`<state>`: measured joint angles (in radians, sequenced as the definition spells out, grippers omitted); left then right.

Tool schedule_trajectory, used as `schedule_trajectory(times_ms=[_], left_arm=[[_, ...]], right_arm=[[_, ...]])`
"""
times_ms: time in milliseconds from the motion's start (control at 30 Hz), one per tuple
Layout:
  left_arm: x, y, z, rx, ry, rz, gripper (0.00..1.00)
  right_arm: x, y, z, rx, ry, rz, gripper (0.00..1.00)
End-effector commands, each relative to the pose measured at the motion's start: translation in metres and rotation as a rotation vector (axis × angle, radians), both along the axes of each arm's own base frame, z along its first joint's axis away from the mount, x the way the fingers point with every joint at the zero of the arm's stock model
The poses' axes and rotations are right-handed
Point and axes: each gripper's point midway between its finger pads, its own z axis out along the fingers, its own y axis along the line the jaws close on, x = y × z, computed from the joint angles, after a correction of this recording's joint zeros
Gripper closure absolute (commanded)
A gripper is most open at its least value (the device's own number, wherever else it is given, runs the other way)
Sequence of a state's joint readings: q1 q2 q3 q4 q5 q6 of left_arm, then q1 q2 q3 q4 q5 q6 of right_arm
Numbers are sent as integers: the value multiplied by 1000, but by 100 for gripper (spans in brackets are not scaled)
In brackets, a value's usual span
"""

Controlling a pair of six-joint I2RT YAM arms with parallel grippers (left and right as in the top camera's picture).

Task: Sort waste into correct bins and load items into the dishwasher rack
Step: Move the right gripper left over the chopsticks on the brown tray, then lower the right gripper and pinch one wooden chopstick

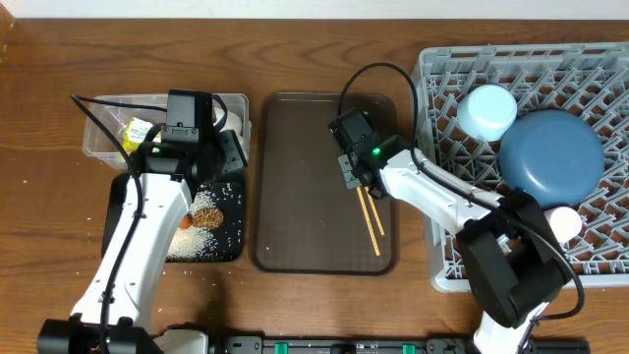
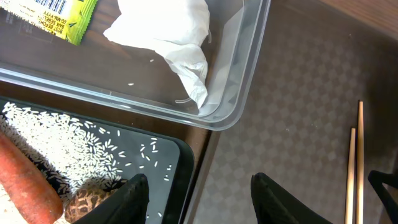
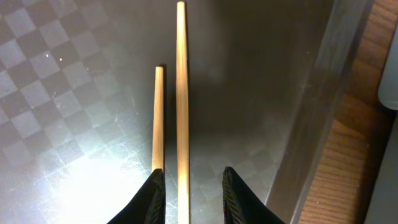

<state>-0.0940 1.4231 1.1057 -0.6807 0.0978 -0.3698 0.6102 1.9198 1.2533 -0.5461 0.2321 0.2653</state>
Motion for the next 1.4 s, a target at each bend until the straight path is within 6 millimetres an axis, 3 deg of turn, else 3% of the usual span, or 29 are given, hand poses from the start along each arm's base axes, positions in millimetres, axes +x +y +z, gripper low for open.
schedule_trajectory(times_ms=[0,267,533,800,933,1167,1367], left_arm=[[2,2,3,-1,-5,13,46],[2,2,3,-1,-5,13,46],[2,2,3,-1,-5,13,46],[2,2,3,-1,-5,13,46],[2,2,3,-1,-4,13,46],[2,2,3,0,-2,13,46],[1,2,3,0,-2,13,46]], right_arm=[[-6,2,-9,-1,41,66,76],[-8,2,-13,-1,57,72,77],[-12,-7,-41,-71,101,67,76],[-12,-8,-41,-78,102,77,76],[-6,-4,-31,-69,79,90,70],[4,2,11,-29,12,89,60],[-5,-12,10,-60,61,83,61]])
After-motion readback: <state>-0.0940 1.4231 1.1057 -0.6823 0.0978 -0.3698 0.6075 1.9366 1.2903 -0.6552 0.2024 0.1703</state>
